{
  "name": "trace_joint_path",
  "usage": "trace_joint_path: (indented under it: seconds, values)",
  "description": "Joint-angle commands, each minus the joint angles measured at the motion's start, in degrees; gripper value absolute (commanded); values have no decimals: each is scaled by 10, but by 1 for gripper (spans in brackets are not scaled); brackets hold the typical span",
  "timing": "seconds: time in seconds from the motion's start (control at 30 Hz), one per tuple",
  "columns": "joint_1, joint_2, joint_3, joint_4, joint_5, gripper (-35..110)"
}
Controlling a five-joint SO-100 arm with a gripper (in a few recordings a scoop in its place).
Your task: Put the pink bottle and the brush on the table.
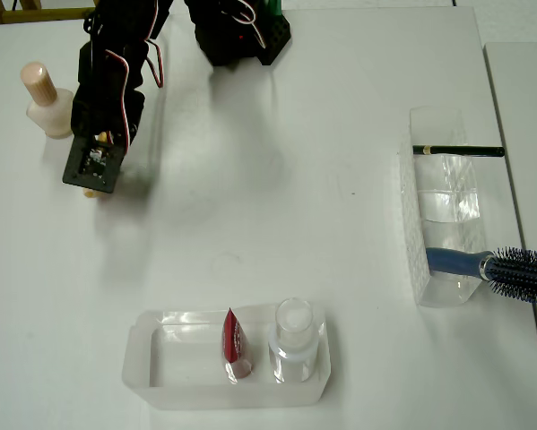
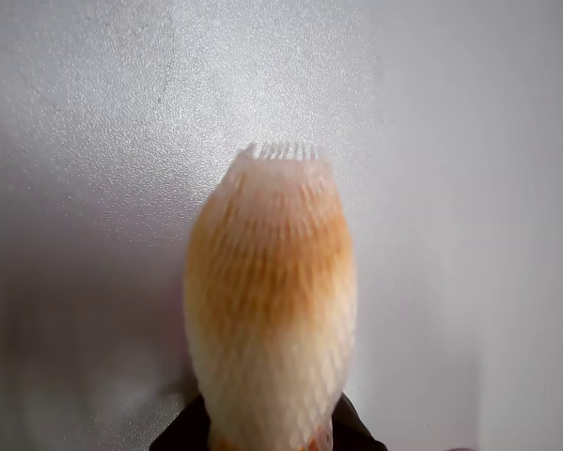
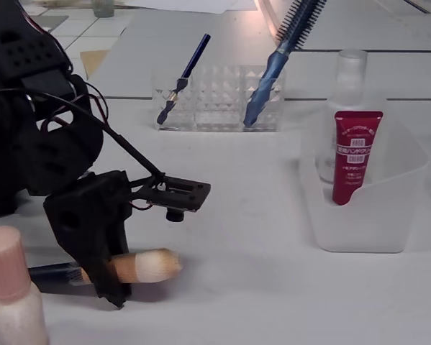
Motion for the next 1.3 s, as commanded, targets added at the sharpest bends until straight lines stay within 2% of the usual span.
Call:
trace_joint_path:
  seconds: [0.0, 0.57, 1.27]
  values:
    - [5, 2, -7, -2, -10, 5]
    - [7, -1, -10, -25, -11, 25]
    - [5, 21, -158, 137, 19, 49]
